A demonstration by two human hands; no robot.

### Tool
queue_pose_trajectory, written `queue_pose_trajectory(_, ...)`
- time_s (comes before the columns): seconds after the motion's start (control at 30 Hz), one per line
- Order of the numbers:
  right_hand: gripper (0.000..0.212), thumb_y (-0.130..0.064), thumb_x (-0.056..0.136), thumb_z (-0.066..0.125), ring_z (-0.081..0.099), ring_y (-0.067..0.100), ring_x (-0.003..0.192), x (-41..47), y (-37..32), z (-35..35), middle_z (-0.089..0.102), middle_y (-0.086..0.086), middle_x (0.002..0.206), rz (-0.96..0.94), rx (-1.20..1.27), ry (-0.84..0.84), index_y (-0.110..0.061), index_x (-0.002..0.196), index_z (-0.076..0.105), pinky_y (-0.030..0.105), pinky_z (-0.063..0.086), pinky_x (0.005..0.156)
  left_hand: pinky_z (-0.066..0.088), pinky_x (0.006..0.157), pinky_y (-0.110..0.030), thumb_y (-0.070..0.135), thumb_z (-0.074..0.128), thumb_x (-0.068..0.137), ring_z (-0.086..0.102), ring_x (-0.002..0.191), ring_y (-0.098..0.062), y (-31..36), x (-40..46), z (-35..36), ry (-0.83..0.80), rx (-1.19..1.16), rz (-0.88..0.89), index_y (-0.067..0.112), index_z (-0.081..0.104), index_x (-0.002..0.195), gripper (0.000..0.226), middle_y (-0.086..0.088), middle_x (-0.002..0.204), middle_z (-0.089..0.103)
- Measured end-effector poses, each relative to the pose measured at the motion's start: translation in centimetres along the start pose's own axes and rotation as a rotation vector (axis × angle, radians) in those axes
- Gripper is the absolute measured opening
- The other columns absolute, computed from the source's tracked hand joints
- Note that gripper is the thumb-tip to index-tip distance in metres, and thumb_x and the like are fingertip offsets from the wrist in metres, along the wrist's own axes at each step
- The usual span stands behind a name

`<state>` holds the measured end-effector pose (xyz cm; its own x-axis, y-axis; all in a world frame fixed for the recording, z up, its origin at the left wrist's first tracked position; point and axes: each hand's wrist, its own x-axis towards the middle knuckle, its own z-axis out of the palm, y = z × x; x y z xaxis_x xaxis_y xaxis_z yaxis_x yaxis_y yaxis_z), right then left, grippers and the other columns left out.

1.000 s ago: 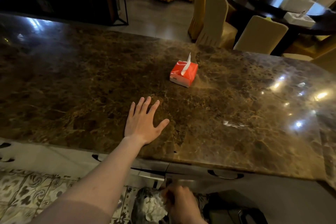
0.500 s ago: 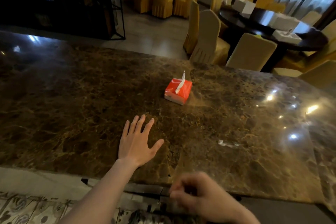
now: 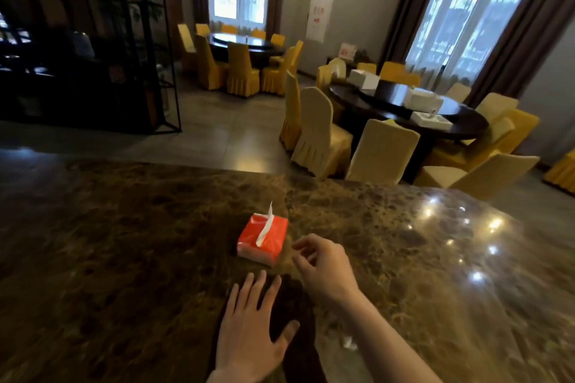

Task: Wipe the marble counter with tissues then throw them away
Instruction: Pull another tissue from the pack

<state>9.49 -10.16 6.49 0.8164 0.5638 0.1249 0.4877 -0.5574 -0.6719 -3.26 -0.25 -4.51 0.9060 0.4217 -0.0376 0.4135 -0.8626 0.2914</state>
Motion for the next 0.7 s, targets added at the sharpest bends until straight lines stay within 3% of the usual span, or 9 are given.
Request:
queue_pose_trajectory(0.17, 0.043, -0.027, 0.089, 0.069, 0.064, 0.018, 0.104, 3.8, -0.4, 1.5, 0.065, -0.006, 0.116, -0.120, -0.215, -0.011, -0.038, 0.129, 0.058, 0.040, 0.057, 0.086, -0.016, 0.125, -0.047, 0.090, 0.009, 0.081, -0.021, 0.156, -0.018, -0.3, 1.4, 0.7, -0.033, 0.047, -0.020, 0.042, -0.008, 0.161, 0.094, 0.007, 0.172, -0.017)
queue_pose_trajectory(0.37, 0.057, -0.031, 0.098, 0.062, 0.061, 0.026, 0.112, 7.9, -1.7, 4.6, 0.059, 0.002, 0.127, -0.226, -0.411, -0.124, -0.049, 0.146, 0.038, 0.044, 0.058, 0.086, -0.019, 0.122, -0.046, 0.090, -0.004, 0.078, -0.024, 0.154, -0.018, -0.4, 1.2, 0.8, -0.024, 0.054, -0.009, 0.043, -0.013, 0.159, 0.094, 0.008, 0.170, -0.020)
queue_pose_trajectory(0.43, 0.050, -0.031, 0.097, 0.064, 0.062, 0.026, 0.109, 8.7, -1.8, 5.2, 0.060, 0.003, 0.121, -0.263, -0.471, -0.135, -0.044, 0.143, 0.048, 0.044, 0.058, 0.083, -0.020, 0.122, -0.046, 0.089, -0.003, 0.080, -0.025, 0.154, -0.018, -0.4, 1.2, 0.8, -0.034, 0.052, -0.008, 0.043, -0.013, 0.159, 0.093, 0.008, 0.170, -0.019)
queue_pose_trajectory(0.53, 0.024, -0.028, 0.095, 0.066, 0.064, 0.024, 0.103, 9.1, -1.9, 5.1, 0.065, 0.000, 0.111, -0.297, -0.481, -0.050, -0.031, 0.118, 0.071, 0.040, 0.055, 0.076, -0.016, 0.124, -0.047, 0.088, 0.001, 0.082, -0.025, 0.154, -0.018, -0.4, 1.1, 0.7, -0.044, 0.046, -0.009, 0.042, -0.011, 0.160, 0.092, 0.007, 0.172, -0.017)
queue_pose_trajectory(0.7, 0.016, -0.026, 0.091, 0.074, 0.059, 0.021, 0.099, 9.8, -2.8, 2.5, 0.060, 0.000, 0.105, -0.314, -0.391, 0.115, -0.026, 0.107, 0.073, 0.033, 0.050, 0.066, -0.013, 0.125, -0.050, 0.087, 0.002, 0.083, -0.023, 0.155, -0.020, -0.3, 0.9, 0.6, -0.055, 0.051, 0.004, 0.041, -0.009, 0.161, 0.091, 0.005, 0.172, -0.015)
